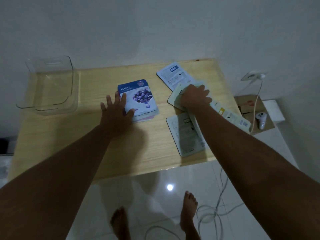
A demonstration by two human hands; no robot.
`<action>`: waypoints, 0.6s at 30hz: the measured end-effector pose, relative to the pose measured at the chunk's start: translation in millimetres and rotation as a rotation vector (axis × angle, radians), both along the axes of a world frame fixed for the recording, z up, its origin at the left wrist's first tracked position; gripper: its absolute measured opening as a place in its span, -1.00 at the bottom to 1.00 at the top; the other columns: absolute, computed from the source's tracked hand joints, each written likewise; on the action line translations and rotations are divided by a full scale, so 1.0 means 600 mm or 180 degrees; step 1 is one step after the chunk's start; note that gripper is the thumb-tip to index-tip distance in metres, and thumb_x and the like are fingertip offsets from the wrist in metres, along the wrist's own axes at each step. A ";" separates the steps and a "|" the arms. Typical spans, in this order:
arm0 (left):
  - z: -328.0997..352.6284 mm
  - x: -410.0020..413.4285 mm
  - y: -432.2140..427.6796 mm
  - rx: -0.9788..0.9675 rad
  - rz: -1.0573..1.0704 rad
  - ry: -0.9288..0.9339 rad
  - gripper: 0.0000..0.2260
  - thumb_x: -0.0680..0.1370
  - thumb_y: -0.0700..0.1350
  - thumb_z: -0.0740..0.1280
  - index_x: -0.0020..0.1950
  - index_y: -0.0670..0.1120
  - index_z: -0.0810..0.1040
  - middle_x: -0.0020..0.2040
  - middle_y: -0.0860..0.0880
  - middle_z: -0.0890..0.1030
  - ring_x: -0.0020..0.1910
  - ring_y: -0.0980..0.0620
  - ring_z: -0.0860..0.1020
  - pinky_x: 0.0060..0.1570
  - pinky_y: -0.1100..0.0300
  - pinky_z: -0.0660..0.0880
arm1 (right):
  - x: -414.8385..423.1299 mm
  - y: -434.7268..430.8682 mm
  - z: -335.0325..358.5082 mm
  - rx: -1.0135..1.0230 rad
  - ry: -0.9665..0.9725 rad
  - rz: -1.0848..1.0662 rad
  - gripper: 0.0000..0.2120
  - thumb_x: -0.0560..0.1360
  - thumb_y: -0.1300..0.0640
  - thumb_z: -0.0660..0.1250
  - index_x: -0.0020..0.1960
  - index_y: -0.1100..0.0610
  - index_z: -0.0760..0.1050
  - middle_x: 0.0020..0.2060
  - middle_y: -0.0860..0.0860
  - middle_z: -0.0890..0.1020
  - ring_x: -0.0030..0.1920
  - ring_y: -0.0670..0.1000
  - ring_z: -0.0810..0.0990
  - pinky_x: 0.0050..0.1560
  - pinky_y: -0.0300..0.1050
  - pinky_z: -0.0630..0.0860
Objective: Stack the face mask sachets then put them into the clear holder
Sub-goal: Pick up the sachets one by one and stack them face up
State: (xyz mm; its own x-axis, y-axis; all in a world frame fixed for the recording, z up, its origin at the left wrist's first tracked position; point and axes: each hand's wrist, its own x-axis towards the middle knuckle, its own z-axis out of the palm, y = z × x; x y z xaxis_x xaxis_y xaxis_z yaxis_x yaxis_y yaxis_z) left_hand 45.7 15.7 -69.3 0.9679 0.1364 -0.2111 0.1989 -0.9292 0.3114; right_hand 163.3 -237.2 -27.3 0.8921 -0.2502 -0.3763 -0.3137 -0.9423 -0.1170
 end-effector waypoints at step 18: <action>0.000 -0.001 -0.007 -0.0039 0.0098 -0.0057 -0.32 0.59 0.19 0.11 0.61 -0.07 -0.04 0.61 -0.17 -0.05 0.56 -0.31 -0.12 0.46 -0.29 -0.17 | 0.009 -0.088 0.020 0.0956 -0.0952 -0.0291 -0.41 0.31 -0.14 0.57 0.26 0.05 0.53 0.22 0.05 0.60 0.26 0.15 0.53 0.31 0.15 0.34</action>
State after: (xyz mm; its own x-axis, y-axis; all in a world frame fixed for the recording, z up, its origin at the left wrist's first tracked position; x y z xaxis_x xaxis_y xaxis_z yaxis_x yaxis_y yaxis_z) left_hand 45.0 11.4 -69.6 0.9669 0.1638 -0.1957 0.2218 -0.9188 0.3264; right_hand 168.5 -290.3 -15.2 0.9522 -0.2521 -0.1727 -0.3048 -0.8225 -0.4802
